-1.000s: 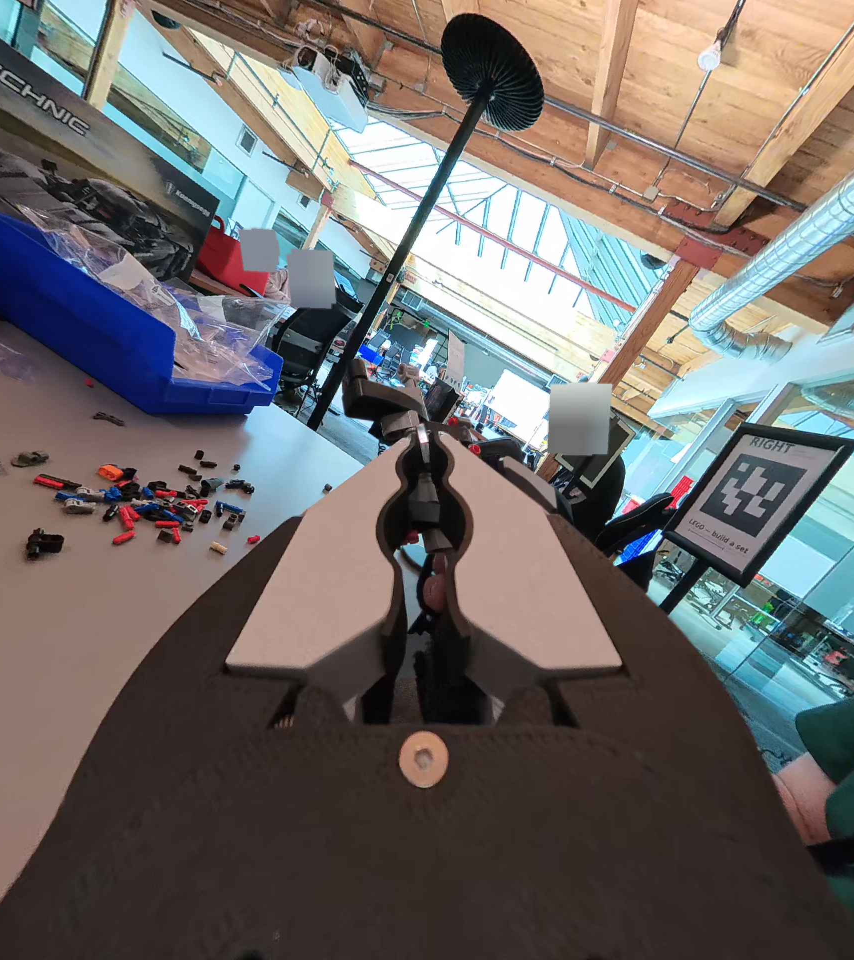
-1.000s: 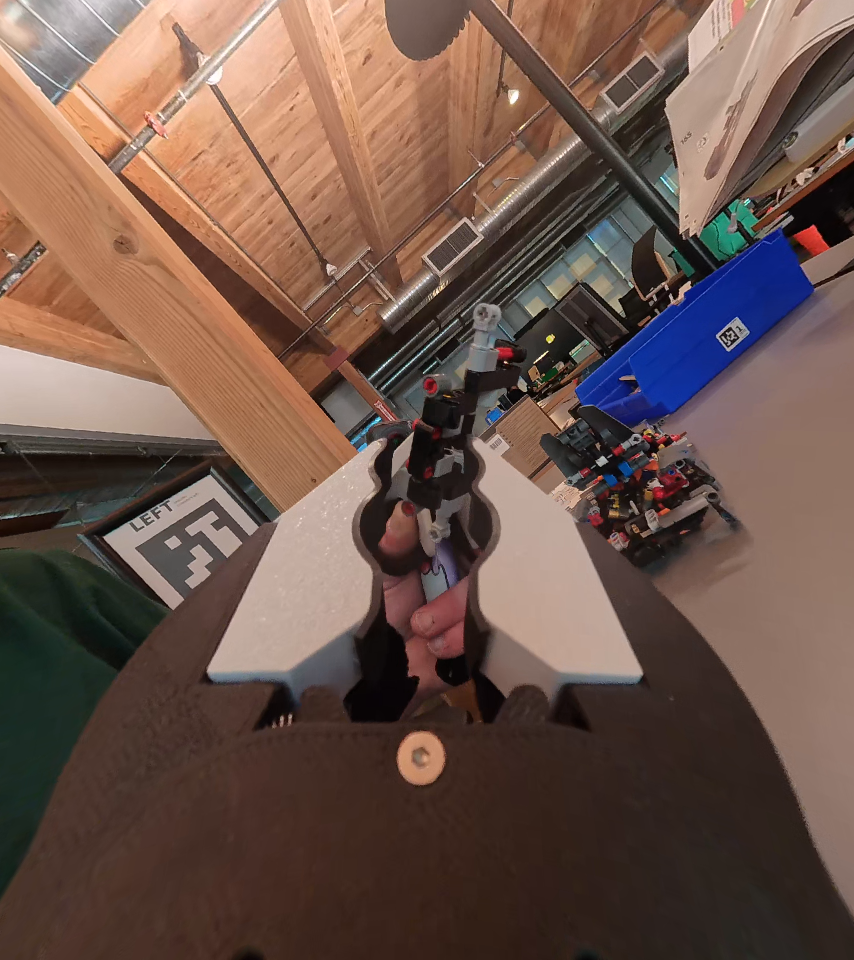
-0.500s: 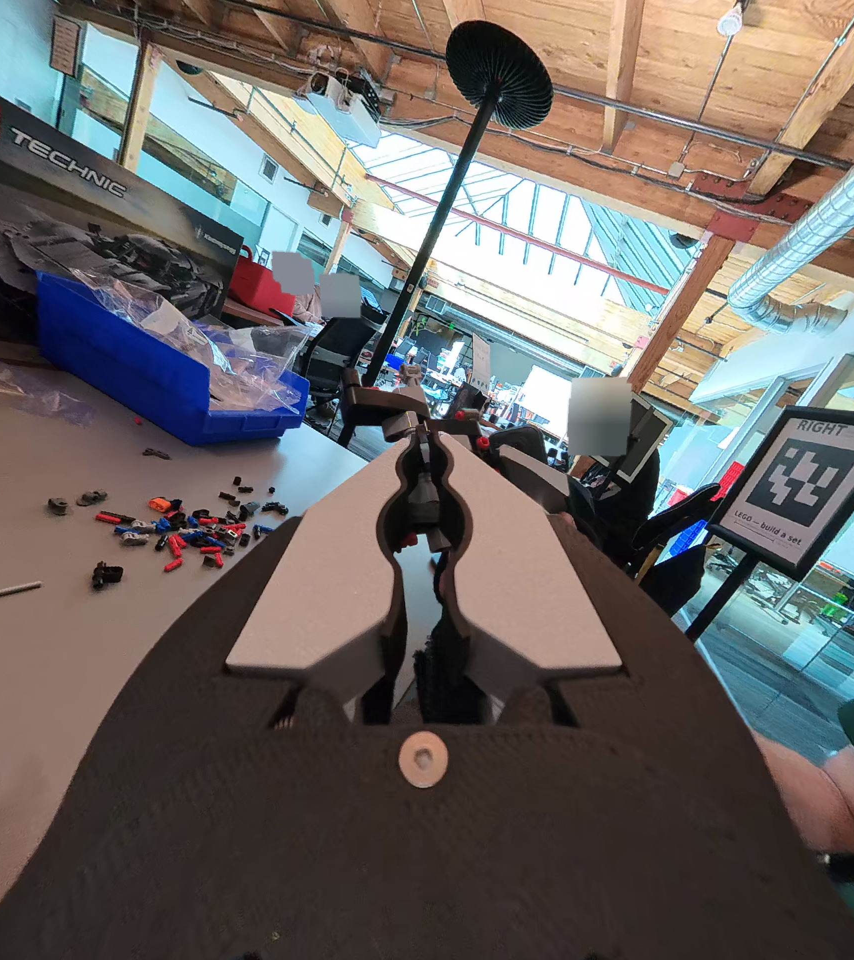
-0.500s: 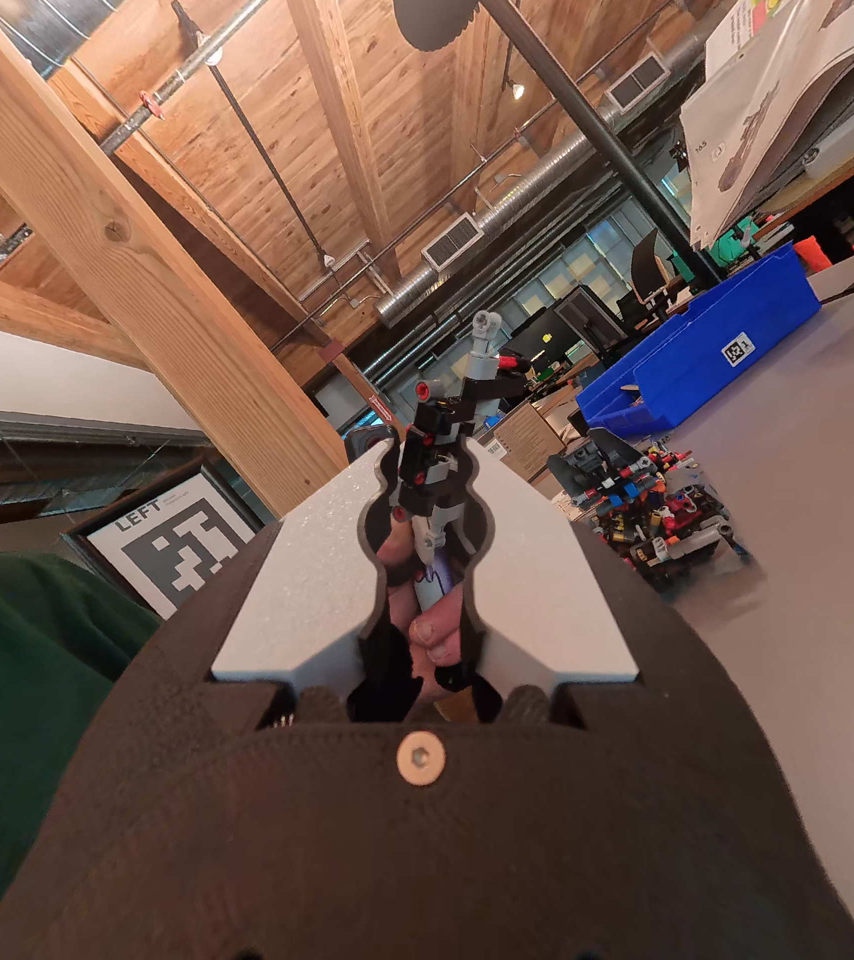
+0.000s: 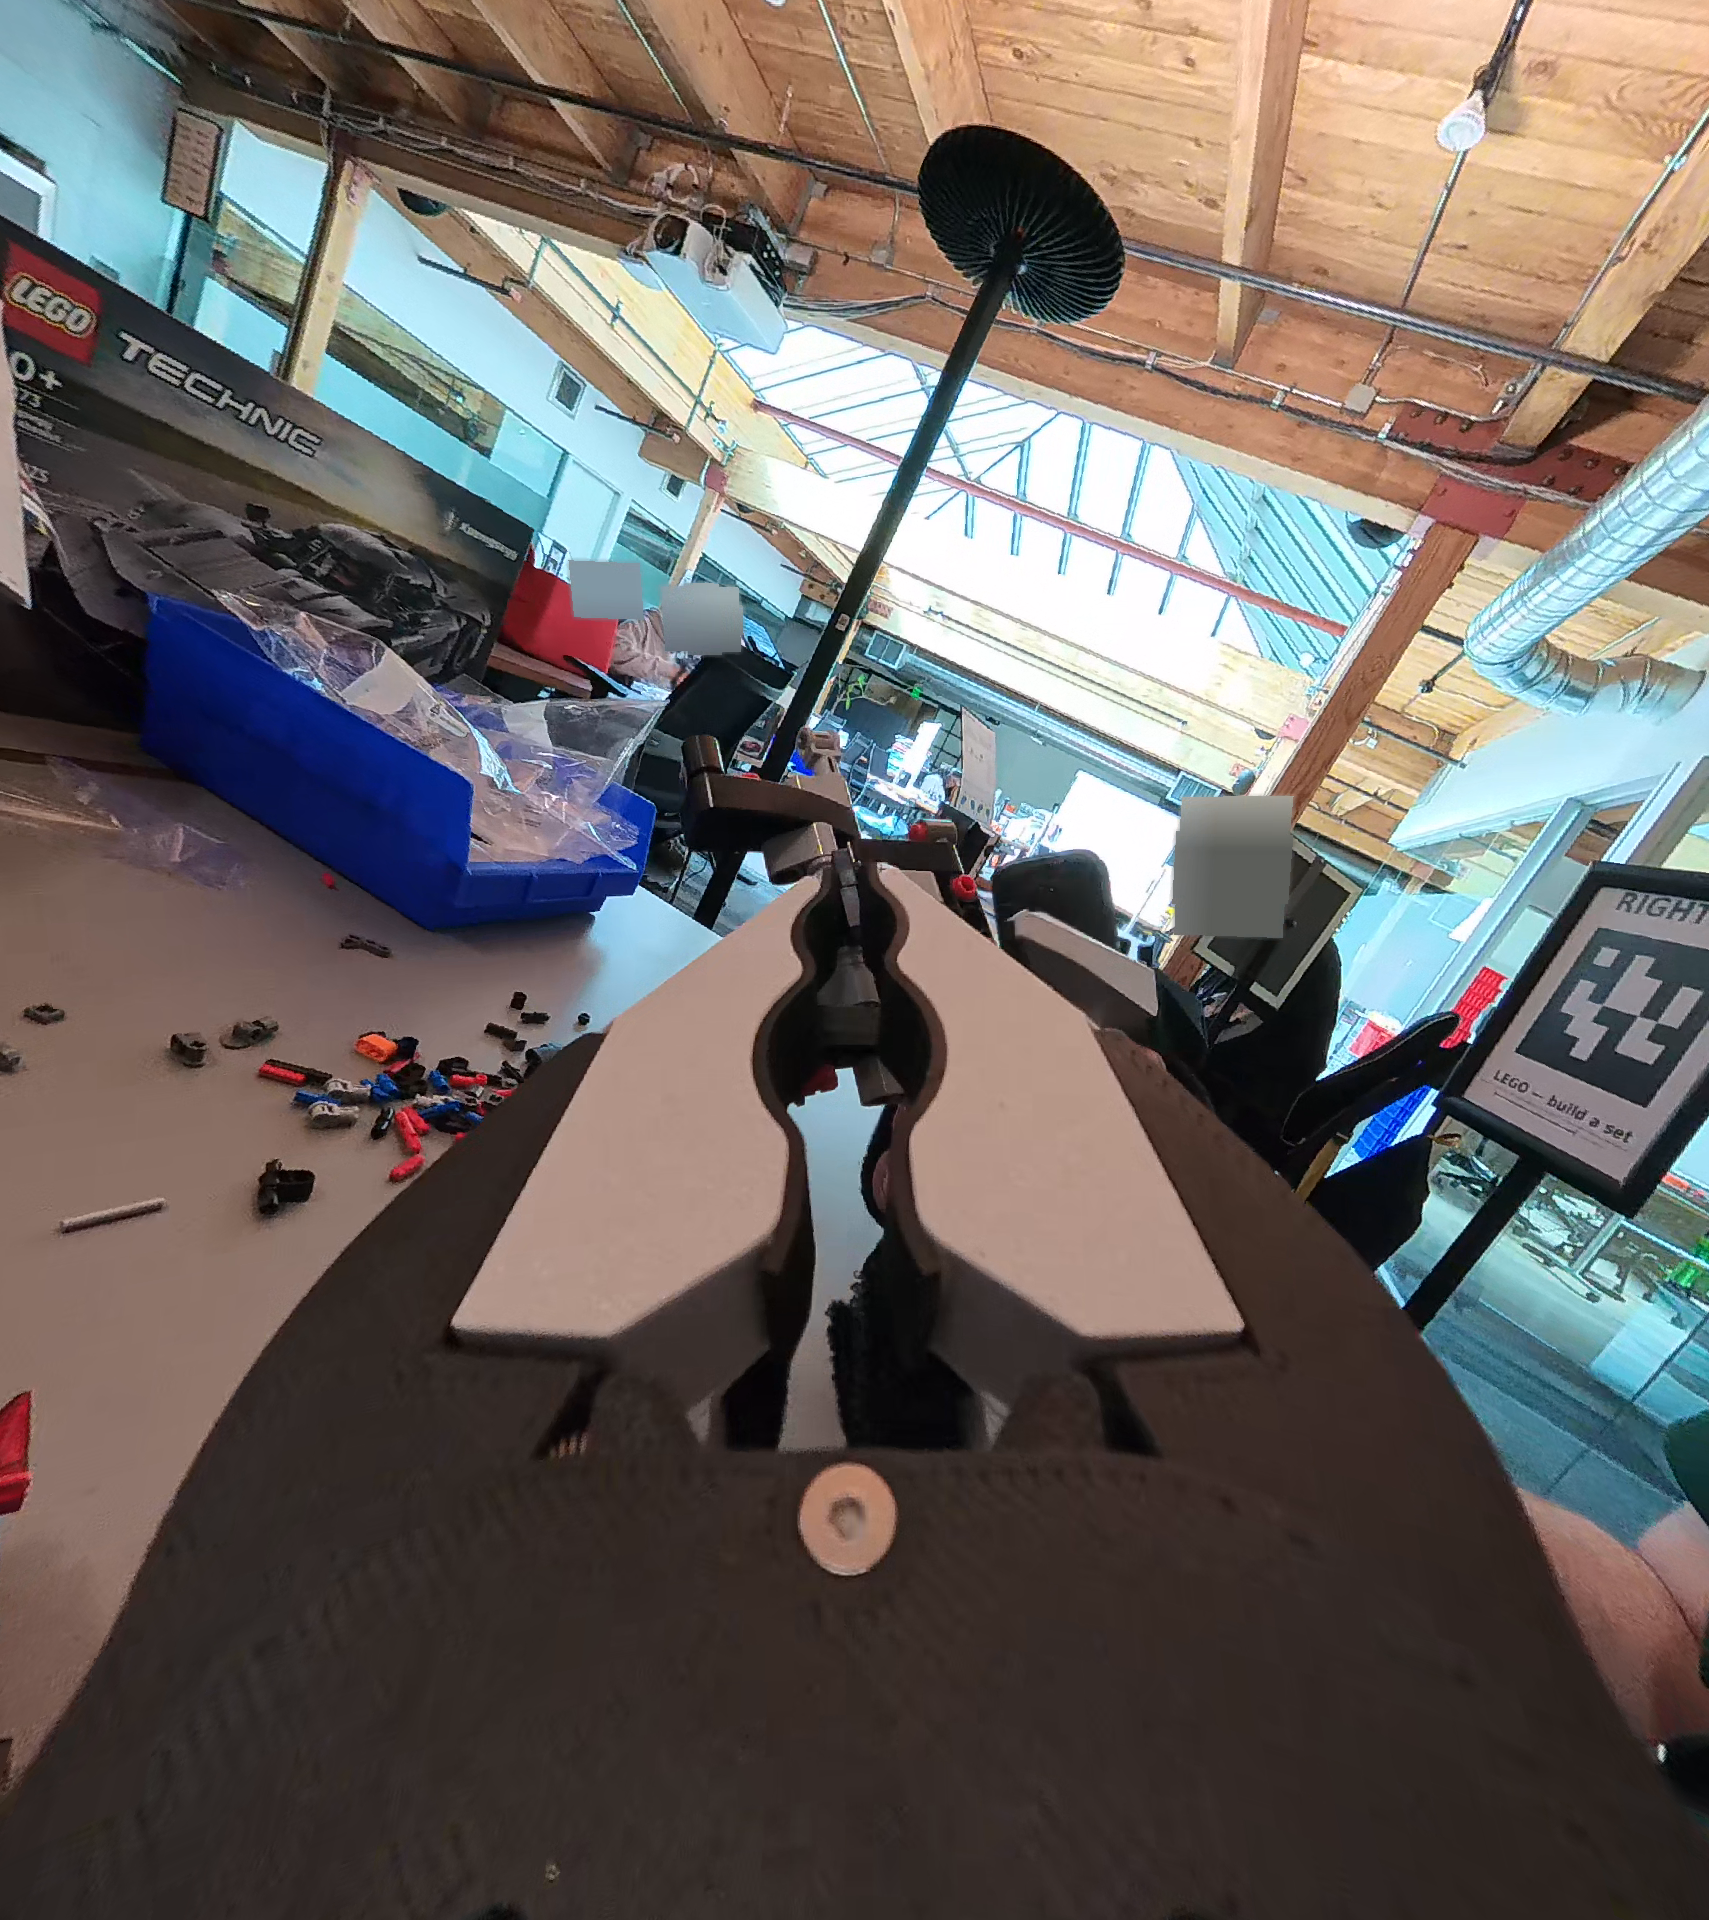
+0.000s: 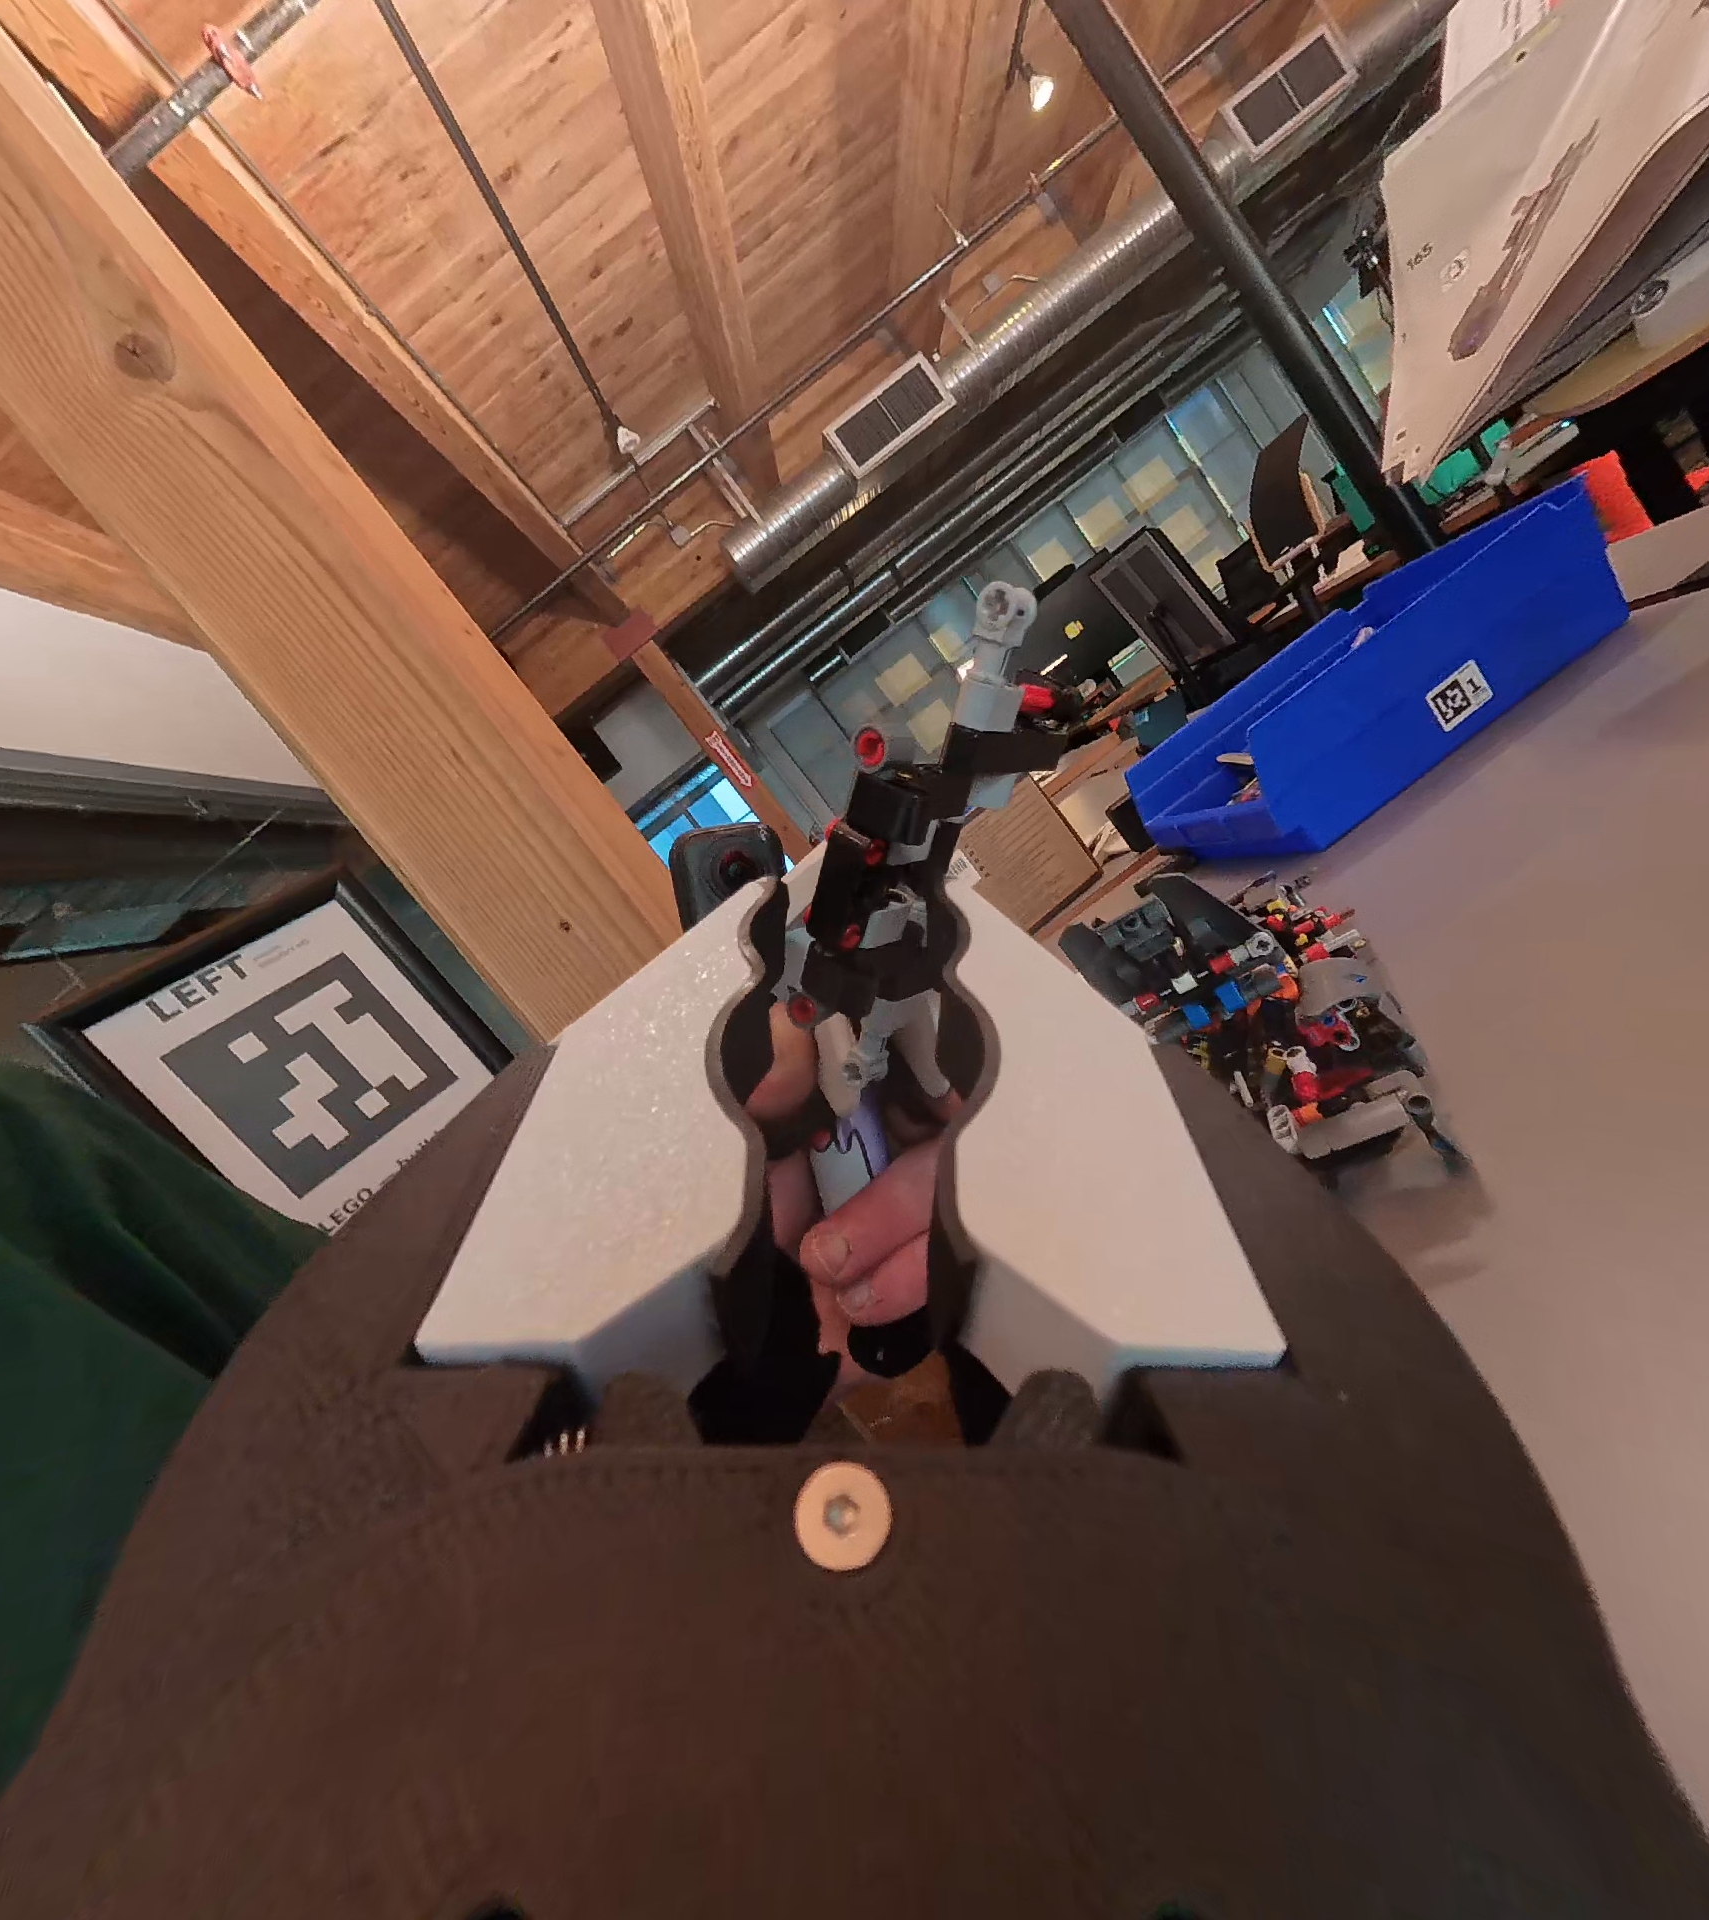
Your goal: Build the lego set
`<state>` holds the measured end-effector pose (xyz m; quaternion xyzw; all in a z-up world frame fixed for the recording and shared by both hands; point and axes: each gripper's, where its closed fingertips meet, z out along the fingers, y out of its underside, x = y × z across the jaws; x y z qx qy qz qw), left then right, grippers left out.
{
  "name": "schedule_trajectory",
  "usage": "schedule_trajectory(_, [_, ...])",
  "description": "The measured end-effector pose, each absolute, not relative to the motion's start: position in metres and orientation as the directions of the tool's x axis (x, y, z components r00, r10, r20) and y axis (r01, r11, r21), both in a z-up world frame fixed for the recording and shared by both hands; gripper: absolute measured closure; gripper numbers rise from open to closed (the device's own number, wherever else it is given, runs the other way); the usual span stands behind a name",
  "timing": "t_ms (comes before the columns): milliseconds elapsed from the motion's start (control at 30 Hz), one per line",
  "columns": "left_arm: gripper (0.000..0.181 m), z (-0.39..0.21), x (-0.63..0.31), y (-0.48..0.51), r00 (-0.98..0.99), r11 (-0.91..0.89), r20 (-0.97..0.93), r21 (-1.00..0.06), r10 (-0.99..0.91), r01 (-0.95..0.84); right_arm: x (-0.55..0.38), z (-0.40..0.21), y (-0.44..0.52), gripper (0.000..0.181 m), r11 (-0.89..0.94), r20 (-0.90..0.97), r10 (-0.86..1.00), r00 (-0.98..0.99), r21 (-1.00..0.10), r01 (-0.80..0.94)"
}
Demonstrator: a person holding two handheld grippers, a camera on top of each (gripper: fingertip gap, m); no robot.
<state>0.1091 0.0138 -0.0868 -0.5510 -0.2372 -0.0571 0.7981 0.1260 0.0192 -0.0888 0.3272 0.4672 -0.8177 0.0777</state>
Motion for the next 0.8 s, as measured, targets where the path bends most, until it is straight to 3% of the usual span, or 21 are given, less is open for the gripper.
schedule_trajectory(400, [0.180, -0.085, 0.105, 0.002, 0.875, 0.439, 0.456, -0.828, 0.165, 0.349, 0.115, -0.088, 0.015, 0.170, -0.546, -0.612, 0.189, -0.768, -0.716, 0.436])
schedule_trajectory(800, [0.180, -0.088, 0.104, -0.007, 0.856, 0.474, 0.487, -0.804, 0.175, 0.360, 0.105, -0.089, 0.011, 0.172, -0.532, -0.632, 0.163, -0.757, -0.703, 0.472])
